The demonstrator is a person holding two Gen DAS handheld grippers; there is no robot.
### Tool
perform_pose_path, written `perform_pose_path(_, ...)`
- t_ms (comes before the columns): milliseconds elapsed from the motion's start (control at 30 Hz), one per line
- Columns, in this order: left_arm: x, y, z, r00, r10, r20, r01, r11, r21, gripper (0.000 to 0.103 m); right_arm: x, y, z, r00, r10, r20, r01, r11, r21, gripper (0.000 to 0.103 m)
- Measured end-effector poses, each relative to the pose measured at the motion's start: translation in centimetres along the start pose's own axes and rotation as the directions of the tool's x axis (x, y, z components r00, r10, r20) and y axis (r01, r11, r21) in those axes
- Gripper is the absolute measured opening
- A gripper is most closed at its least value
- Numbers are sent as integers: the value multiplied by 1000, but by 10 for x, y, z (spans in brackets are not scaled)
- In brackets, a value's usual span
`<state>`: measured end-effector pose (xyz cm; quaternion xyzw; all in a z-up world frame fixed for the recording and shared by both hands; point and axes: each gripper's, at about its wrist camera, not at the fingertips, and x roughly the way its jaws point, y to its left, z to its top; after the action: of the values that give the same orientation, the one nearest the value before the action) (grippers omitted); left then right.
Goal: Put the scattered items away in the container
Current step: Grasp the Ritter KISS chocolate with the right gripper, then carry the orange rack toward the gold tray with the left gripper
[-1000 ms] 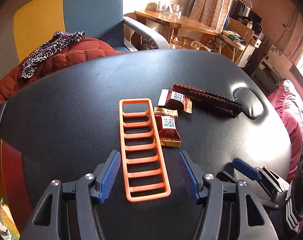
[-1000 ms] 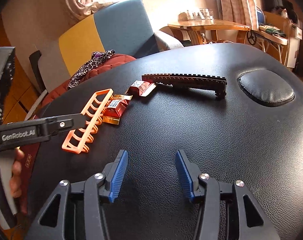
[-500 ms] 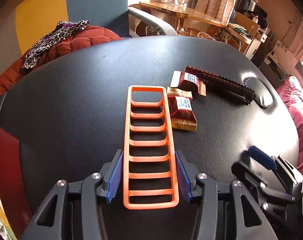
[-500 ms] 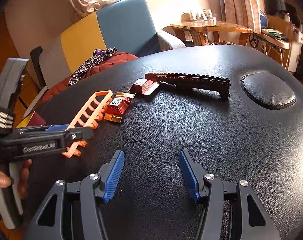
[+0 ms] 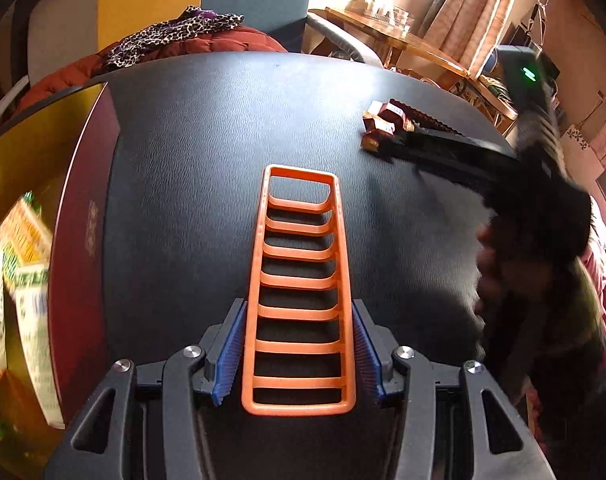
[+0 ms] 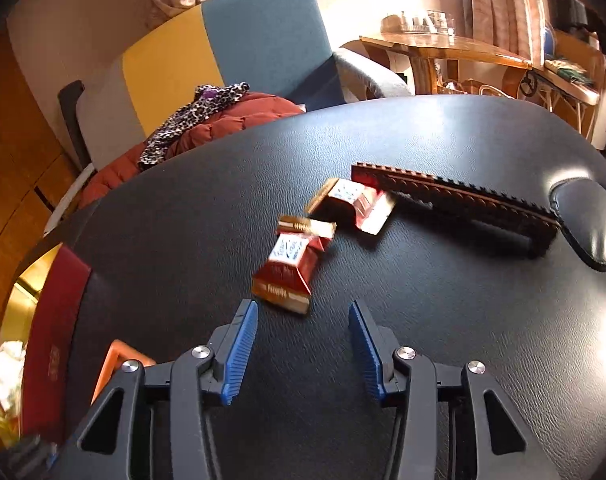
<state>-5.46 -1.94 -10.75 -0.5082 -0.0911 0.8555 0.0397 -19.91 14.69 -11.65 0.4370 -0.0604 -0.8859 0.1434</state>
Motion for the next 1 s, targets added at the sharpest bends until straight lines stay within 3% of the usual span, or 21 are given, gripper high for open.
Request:
perform_pose_path(233,-7,2,-15,1000,-16,25,16,1000,21,51,27,19,23,996,-94,-11,94,996,-1,48)
perform_pose_path(300,-8,1,-18,999,-15,34,14,999,30,51,29,22,24,993,-117,-20,116,993,-22,33)
perform_pose_path(400,-7,-1,-22,999,-10,46,8,999,42,51,25,23,22,990,-134,-34,132,990,-56,27)
perform_pose_path(1000,-18,-10,-40,999,21,39,-24,996,82,51,-82,-2,-96,995,-15,-103,-2,986,-164,28)
